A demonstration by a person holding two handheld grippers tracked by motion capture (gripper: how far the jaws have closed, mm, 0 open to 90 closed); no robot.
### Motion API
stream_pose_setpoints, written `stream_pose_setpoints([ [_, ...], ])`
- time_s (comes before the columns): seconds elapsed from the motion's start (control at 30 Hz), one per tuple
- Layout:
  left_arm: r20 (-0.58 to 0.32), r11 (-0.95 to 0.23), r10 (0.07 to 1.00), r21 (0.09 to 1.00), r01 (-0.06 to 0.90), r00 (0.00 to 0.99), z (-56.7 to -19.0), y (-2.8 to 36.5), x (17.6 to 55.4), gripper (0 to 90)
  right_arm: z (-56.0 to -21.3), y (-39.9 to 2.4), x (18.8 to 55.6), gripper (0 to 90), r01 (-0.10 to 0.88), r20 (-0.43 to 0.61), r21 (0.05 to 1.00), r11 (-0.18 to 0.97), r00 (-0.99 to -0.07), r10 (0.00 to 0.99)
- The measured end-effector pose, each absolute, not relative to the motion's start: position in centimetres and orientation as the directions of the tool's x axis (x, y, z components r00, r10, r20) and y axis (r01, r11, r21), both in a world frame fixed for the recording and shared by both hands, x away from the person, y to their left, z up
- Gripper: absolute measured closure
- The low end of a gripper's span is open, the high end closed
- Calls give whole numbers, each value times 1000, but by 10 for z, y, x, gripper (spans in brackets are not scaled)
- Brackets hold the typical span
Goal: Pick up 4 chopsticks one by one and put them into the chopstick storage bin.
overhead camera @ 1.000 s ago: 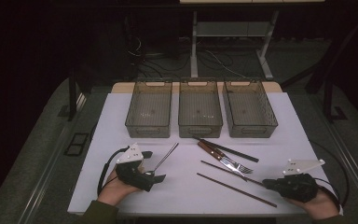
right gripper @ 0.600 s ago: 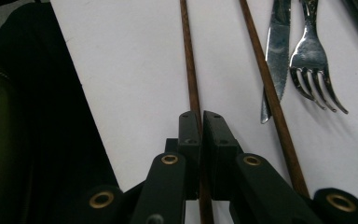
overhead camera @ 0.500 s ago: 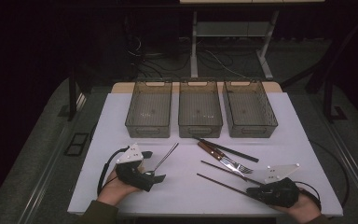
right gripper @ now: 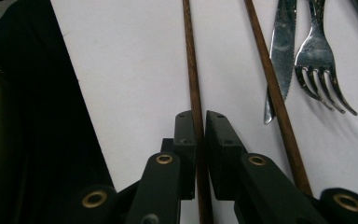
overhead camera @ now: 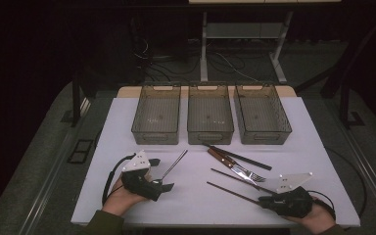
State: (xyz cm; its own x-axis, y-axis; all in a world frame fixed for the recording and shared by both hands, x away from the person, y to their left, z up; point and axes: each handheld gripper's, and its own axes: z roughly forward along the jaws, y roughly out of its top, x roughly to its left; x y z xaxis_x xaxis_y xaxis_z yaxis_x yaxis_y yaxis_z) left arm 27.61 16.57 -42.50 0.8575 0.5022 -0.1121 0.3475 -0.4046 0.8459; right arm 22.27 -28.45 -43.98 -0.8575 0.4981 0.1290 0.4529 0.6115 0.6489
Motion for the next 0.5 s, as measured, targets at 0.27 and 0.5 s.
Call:
stream_pose_setpoints([
  [0.27,-112,-405,502,846,347,858,-425,166,276,10,-442,-284,224,804,434,101,646,628,-864,493],
  [0.5,-114,-404,502,846,348,858,-425,165,276,10,-445,-283,224,804,424,90,641,639,-869,487],
])
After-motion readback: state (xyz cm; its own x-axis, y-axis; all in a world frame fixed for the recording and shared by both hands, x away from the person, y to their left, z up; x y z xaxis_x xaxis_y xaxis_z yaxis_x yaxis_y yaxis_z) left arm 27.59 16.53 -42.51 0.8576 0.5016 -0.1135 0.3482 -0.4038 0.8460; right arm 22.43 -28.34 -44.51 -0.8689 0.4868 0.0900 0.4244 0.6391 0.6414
